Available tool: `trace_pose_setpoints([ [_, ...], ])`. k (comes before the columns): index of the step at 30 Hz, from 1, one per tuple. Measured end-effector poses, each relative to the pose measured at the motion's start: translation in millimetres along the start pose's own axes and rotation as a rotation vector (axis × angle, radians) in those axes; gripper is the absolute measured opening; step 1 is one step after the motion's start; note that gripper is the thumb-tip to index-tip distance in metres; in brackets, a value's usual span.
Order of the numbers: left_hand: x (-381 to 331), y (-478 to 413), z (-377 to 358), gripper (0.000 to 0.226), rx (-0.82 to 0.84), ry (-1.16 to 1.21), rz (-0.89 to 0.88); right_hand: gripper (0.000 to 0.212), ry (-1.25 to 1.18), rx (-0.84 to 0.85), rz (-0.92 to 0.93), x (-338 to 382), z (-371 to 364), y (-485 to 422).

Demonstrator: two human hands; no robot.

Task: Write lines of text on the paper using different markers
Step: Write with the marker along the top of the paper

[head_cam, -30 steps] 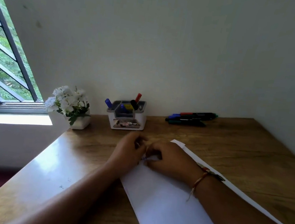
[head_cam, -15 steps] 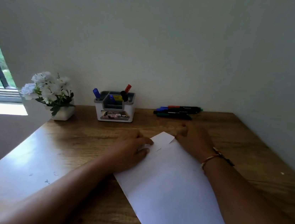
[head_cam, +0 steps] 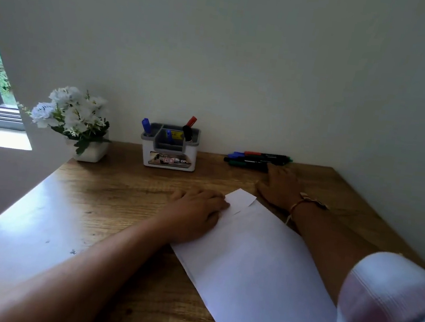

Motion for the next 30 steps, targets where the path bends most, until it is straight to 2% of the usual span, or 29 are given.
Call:
trace_pose_setpoints([
  [3,0,1,0,0.043,0.007,0.004,-0.006,0.073,-0.007,-0.131,0.027,0,-2,2],
  [8,0,0,4,0.043,0.018,0.012,-0.014,0.078,-0.04,-0.055,-0.02,-7,-2,-5],
  [11,-2,0,8,0.043,0.017,0.014,-0.016,0.074,-0.036,-0.151,-0.008,-8,3,-5],
  [17,0,3,2,0.042,0.033,0.028,-0.006,0.051,-0.017,-0.195,0.013,-6,-3,-2],
  [21,0,2,4,0.042,0.027,0.032,-0.01,0.03,-0.201,-0.229,0.113,0,4,1],
  [24,0,3,5,0.042,0.025,0.03,-0.013,0.028,-0.239,-0.219,0.198,6,7,7],
  [30,-2,5,7,0.042,0.037,0.038,-0.024,0.023,-0.089,-0.187,0.229,19,16,22],
])
Point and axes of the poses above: each hand's wrist, its own y-axis away from the middle knuckle, its own z-axis out of the back of the hand, x = y × z, the point moved 4 cm from there along -y, towards the middle knuckle, and after that the axes turned 15 degrees about -y, right-handed, at the moved point
